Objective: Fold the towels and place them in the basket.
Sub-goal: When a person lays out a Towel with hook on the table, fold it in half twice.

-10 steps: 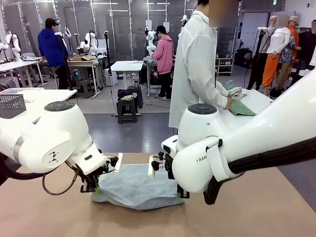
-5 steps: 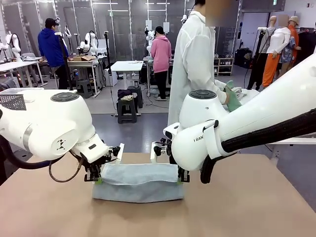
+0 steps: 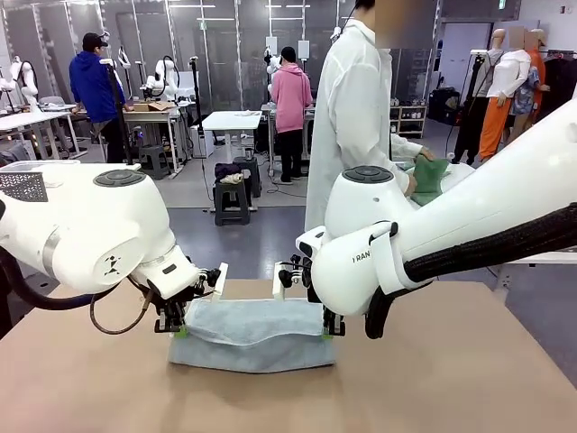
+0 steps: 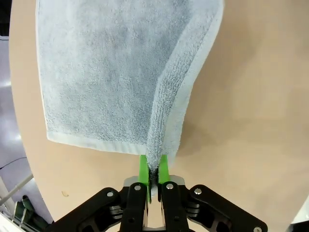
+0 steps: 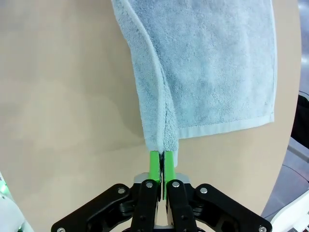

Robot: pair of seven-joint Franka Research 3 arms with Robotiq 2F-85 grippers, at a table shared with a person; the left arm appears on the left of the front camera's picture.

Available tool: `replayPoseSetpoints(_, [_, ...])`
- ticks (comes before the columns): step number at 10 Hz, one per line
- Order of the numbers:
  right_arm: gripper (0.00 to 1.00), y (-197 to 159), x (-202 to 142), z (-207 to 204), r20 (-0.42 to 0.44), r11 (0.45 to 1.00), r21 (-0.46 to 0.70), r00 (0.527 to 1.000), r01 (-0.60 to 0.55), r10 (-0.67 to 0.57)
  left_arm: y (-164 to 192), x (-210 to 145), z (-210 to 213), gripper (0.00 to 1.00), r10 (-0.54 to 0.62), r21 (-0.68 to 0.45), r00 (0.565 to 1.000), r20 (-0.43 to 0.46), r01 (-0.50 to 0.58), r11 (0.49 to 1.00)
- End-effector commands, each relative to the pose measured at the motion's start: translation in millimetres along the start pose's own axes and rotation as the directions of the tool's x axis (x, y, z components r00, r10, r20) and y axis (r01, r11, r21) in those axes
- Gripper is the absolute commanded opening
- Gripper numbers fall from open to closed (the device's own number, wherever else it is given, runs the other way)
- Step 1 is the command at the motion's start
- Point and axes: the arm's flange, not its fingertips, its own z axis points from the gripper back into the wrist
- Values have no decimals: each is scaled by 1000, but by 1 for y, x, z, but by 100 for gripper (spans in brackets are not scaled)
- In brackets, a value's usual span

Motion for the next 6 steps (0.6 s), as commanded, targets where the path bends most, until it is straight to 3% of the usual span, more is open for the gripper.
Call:
replayPoseSetpoints(1, [4,-28,-6,-7,18,1000,-1,1000,5,-5,27,-1,0,9,8,-15,1000,-1,-8,1000])
replayPoseSetpoints(6, [4,-89,3,-24,49,998,-27,998,-48,49,87,3,-5,9,47,-27,999,14,-47,999])
